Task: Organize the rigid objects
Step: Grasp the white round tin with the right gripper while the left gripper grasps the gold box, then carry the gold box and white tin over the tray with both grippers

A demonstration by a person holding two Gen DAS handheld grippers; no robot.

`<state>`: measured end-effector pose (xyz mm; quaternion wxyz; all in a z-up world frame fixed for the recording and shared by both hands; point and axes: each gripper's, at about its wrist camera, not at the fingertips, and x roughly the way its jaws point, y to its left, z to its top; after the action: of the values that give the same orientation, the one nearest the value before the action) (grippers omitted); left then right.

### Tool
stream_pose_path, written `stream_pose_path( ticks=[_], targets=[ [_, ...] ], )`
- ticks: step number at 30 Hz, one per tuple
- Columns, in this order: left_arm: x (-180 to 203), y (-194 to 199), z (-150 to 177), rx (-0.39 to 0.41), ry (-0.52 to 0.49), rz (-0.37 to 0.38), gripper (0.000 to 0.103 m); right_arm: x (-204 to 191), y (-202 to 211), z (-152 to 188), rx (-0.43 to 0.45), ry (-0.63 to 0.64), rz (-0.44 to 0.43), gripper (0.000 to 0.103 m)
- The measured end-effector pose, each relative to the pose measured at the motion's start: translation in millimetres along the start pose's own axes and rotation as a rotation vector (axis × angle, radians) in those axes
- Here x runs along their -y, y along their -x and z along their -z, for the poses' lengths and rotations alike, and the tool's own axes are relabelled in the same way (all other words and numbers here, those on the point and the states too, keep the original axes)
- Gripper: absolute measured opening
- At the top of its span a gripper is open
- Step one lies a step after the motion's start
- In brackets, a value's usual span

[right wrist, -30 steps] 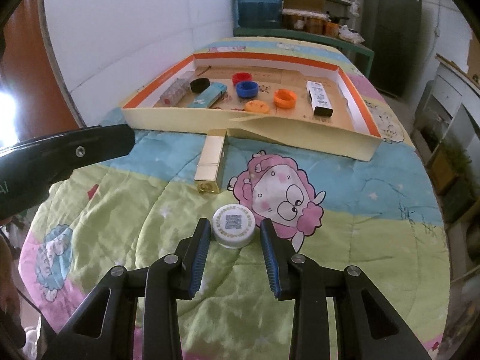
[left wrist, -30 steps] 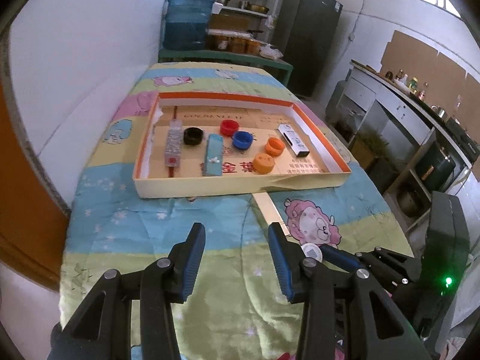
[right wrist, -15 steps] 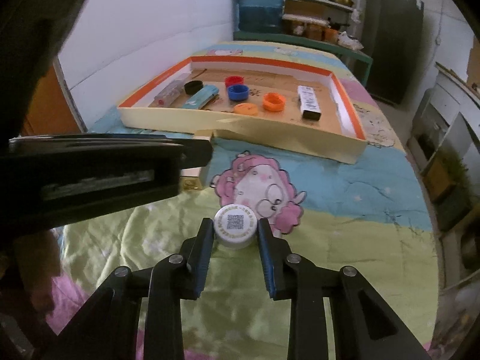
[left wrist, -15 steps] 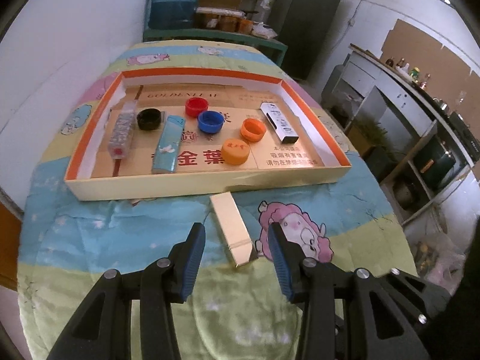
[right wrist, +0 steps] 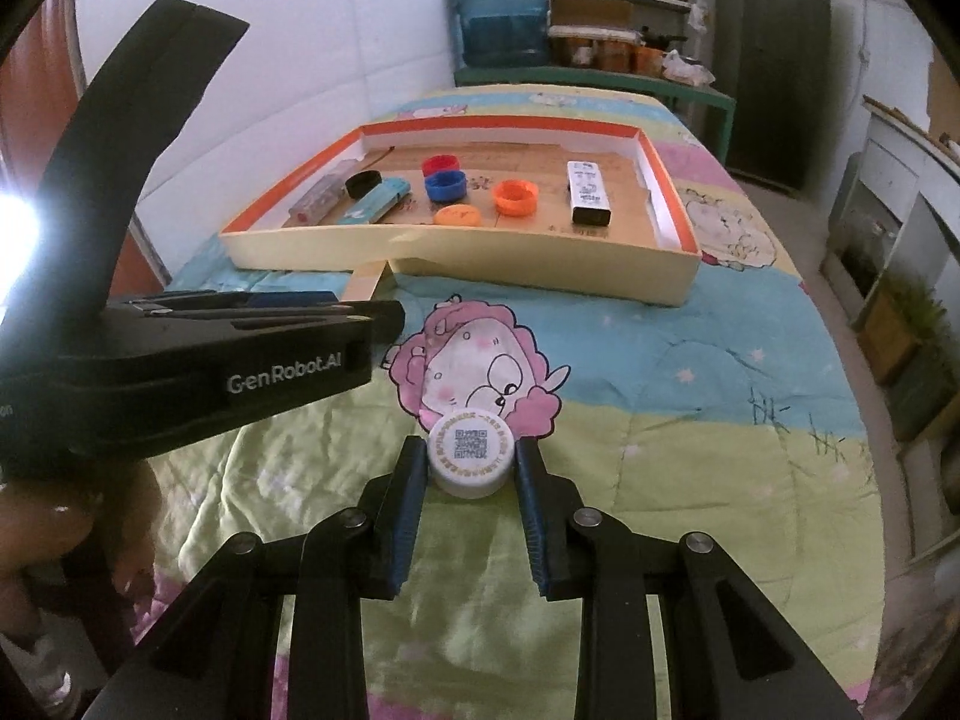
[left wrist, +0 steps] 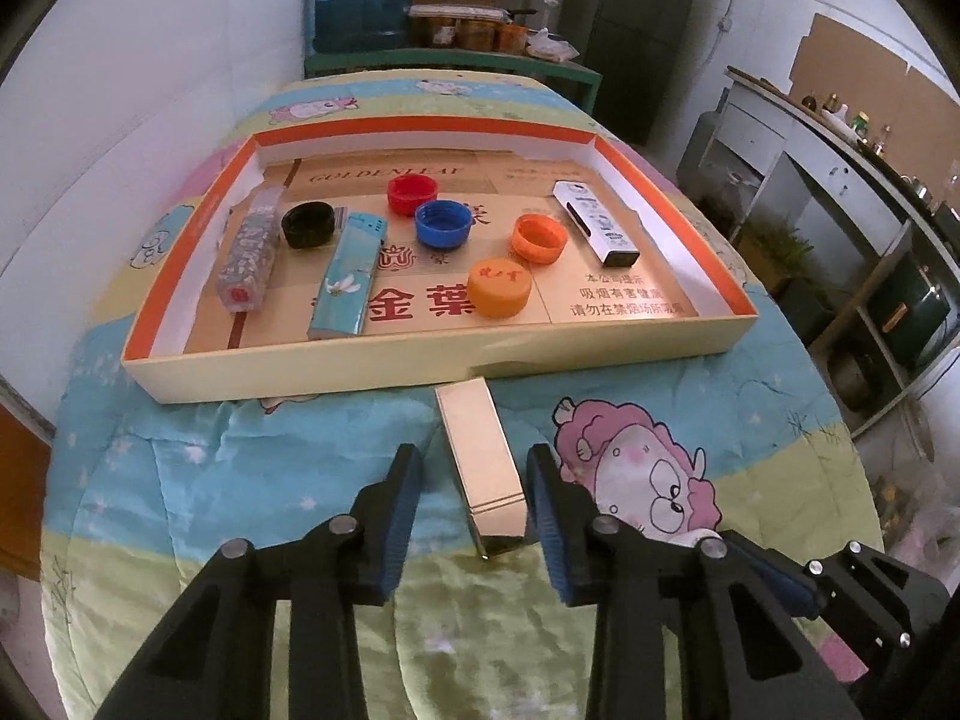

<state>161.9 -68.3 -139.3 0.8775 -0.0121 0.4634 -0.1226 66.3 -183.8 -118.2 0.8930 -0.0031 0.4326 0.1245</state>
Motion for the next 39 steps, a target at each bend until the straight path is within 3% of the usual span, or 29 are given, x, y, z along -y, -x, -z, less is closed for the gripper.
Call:
stream_pose_path(
  ticks=[3,24,39],
  targets=[
    [-7.2,1.0,0.3,0.006,0.009,0.021,0.019,1.1,0.1,-0.1,0.002,-0.007,-0.009,0.031],
    [-9.3,30.9,-2.4,0.064,-0.019,0.059,0.018,-7.1,0.5,-12.5,0.005,-0.011,-0.020,0.030],
    [-23.9,62.1,-29.5,0.140,-0.021,0.072,0.018,-4.3,14.4,-59.1,0.080,0.025,0.027,0.030]
  ],
)
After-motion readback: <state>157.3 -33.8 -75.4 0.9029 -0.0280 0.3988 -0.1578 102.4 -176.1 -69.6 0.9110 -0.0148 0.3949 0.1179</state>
